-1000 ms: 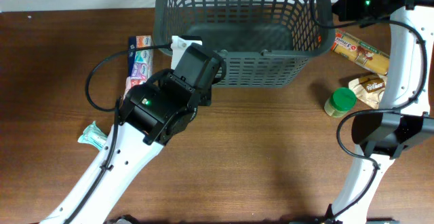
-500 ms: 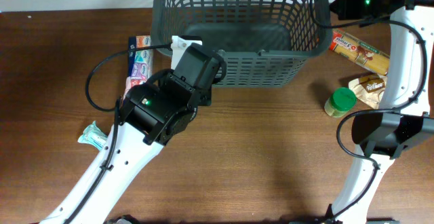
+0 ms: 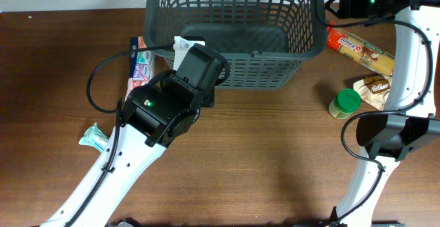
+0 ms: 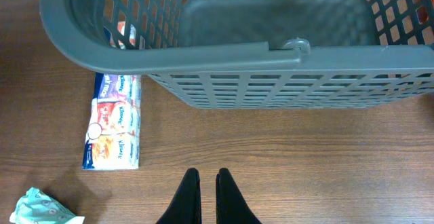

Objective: Pack container

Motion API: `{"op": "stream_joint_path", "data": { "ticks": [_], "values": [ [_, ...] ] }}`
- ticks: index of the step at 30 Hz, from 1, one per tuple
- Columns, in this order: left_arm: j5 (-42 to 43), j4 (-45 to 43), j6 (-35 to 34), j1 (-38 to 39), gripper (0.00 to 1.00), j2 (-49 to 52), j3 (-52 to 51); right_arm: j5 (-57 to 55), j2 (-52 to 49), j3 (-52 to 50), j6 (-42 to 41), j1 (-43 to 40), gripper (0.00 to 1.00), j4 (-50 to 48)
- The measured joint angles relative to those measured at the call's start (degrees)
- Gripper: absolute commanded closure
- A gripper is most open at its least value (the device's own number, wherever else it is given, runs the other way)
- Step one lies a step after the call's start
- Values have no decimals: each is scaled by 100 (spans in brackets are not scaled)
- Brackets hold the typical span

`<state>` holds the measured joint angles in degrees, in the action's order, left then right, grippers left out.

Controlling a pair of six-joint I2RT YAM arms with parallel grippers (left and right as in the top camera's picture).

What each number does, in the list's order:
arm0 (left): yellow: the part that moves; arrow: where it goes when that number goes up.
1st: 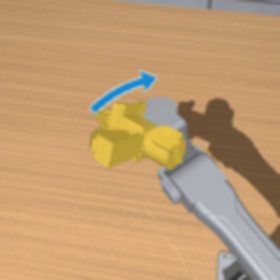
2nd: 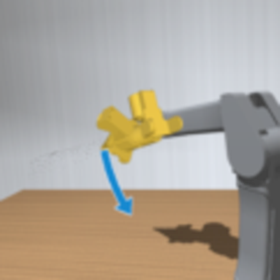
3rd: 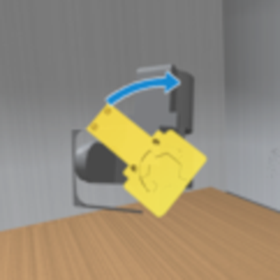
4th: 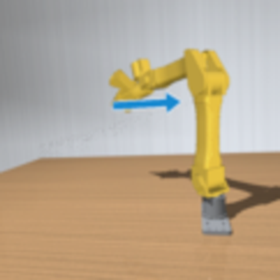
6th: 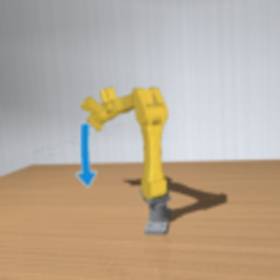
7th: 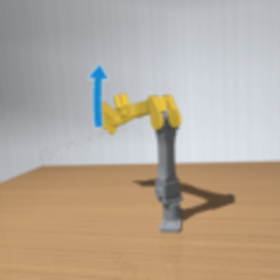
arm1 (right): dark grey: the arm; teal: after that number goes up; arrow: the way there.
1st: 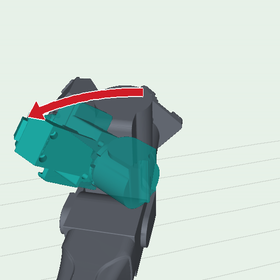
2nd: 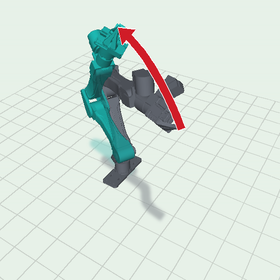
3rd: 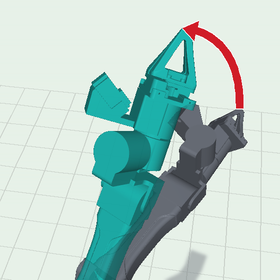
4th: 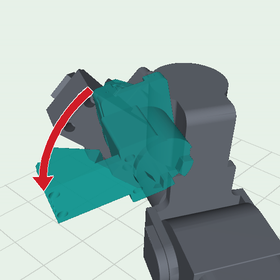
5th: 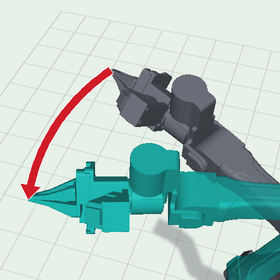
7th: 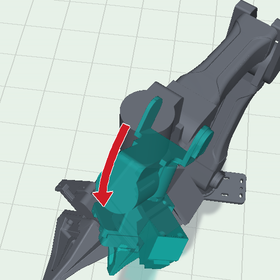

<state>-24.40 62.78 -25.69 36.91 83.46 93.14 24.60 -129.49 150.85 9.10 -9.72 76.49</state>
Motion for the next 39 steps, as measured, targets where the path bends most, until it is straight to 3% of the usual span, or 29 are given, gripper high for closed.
{"op": "stream_joint_path", "data": {
  "ticks": [7, 13, 14, 16, 19, 22, 32, 39],
  "values": [
    [-9, 0, 2, 0, 98, 0, 0, -227, 0, 13, -343, 2, 15, -116],
    [-223, -2, 33, 0, 98, 0, 0, -538, 0, 428, -765, -111, 13, 98],
    [-271, 0, 44, -4, 98, 2, 0, -562, 2, 542, -831, -144, 15, 195],
    [-337, 0, 59, -33, 98, 11, 0, -612, 11, 811, -951, -234, 30, 533],
    [-389, 0, 66, -166, 98, 68, 0, -750, 44, 1163, -1115, -330, 70, 1172],
    [-424, -2, 68, -350, 98, 146, 0, -986, 83, 1390, -1220, -361, 93, 1845],
    [-459, -26, 227, -1036, 98, 232, 0, -815, 610, 1436, -1543, -160, 92, 2048],
    [-457, -24, 240, -1377, 98, 232, 0, -809, 1679, 1185, -1657, 568, 91, 2046]
  ]
}}
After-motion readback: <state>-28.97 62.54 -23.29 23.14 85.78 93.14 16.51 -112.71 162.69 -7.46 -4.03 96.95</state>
